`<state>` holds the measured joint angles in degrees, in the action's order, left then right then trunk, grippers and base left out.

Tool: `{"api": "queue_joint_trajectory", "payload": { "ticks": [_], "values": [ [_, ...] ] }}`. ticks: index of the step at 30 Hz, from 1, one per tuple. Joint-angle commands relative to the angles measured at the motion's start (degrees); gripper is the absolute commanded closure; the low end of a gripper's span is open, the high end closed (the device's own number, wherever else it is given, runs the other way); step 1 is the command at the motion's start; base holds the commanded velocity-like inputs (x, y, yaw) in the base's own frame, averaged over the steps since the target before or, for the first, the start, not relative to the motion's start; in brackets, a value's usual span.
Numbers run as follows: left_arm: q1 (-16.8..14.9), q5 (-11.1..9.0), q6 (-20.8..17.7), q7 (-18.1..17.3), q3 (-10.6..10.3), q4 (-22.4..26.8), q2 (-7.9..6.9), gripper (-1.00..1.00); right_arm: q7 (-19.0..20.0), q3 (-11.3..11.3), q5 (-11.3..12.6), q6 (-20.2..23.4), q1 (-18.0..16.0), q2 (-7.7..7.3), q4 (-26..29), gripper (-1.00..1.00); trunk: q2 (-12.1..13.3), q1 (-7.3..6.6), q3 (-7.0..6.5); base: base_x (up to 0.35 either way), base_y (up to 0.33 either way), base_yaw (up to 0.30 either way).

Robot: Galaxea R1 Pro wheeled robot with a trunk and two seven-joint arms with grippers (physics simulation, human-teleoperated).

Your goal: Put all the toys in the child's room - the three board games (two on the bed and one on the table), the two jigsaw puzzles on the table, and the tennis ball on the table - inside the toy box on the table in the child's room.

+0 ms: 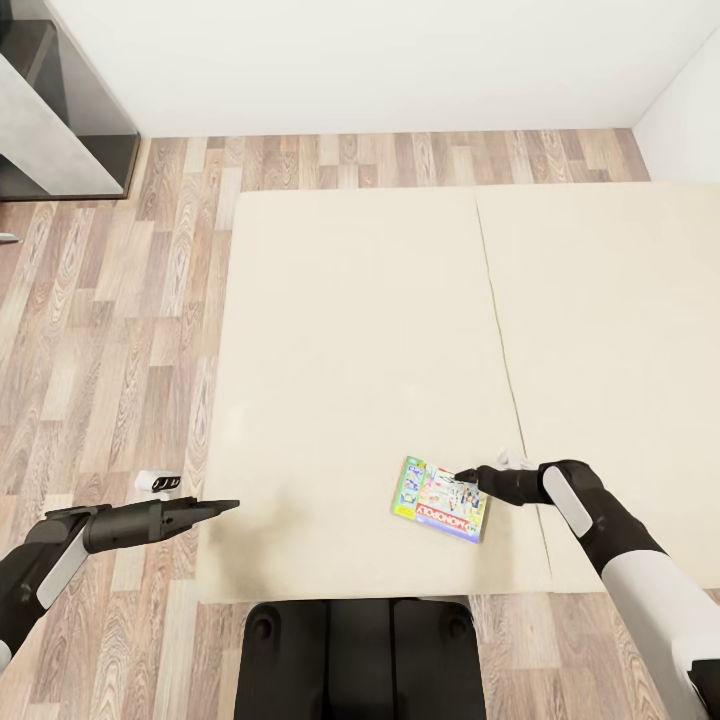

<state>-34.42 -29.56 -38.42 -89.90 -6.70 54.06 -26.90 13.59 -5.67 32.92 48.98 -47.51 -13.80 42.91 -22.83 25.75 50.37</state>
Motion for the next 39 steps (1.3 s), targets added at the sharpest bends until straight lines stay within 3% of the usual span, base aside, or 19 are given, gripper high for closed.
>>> {"api": "queue_joint_trajectory", "payload": {
  "ticks": [1, 24, 30, 39],
  "values": [
    [-0.03, -0.32, -0.61, -0.1, -0.22, -0.01, -0.08, -1.0, 0.39, -0.16, -0.4, 0.07, -0.03, -0.06, -0.02, -1.0, -0.09, 0.03, 0.06, 0.0, 0.0, 0.0],
    [-0.03, -0.32, -0.61, -0.1, -0.24, -0.01, -0.08, -1.0, 0.34, -0.37, -0.4, -0.44, -0.04, 0.14, -0.19, -1.0, -0.09, 0.03, 0.06, 0.0, 0.0, 0.0],
    [-0.03, -0.32, -0.61, -0.1, -0.25, -0.01, -0.08, -1.0, 0.31, -0.4, -0.42, -0.47, -0.04, 0.73, -0.19, -1.0, -0.09, 0.03, 0.06, 0.0, 0.0, 0.0],
    [-0.03, -0.32, -0.62, -0.1, -0.25, -0.01, -0.08, -1.0, 0.23, -0.47, -0.48, -0.54, -0.04, 2.98, -0.16, -1.0, -0.09, 0.03, 0.06, 0.0, 0.0, 0.0]
  ]
}}
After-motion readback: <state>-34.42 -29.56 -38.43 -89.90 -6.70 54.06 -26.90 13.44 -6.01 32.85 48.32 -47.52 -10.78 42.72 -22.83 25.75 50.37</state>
